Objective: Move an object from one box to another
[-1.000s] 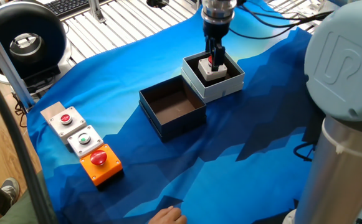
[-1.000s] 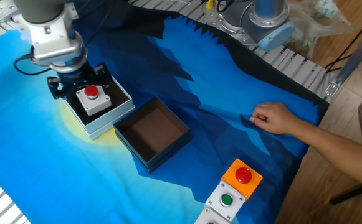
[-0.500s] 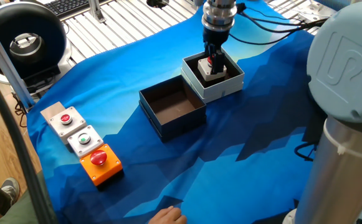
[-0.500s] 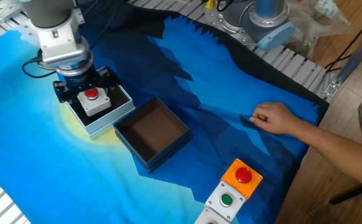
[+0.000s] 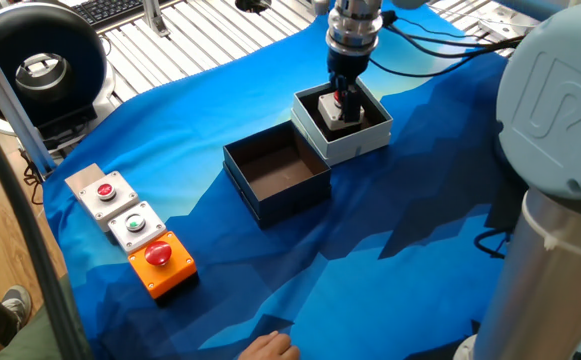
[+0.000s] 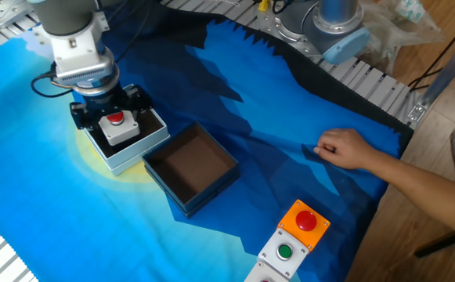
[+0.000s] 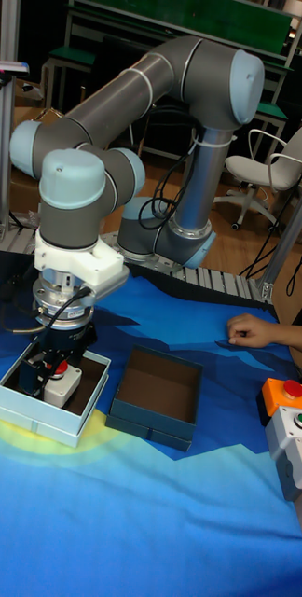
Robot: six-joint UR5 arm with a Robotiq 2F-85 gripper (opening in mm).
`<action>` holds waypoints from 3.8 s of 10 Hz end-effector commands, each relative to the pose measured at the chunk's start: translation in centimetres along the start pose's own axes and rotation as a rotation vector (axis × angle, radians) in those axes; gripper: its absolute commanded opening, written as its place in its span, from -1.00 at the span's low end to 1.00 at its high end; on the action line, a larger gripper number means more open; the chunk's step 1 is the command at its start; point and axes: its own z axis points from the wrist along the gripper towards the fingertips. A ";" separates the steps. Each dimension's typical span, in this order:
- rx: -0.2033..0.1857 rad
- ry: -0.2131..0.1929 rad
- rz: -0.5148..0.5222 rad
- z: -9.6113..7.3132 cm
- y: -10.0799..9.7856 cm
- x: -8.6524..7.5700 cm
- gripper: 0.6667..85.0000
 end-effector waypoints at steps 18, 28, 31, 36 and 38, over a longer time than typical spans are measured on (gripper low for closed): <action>0.024 -0.004 0.293 -5.3 0.4 -0.1 -0.99; -0.018 -0.039 0.923 -14.8 6.4 -10.3 -0.99; -0.034 -0.099 1.074 -13.0 9.4 -14.6 -0.99; -0.018 -0.165 1.171 -8.7 10.2 -18.3 -0.99; -0.004 -0.173 1.170 -7.1 10.2 -18.4 -0.99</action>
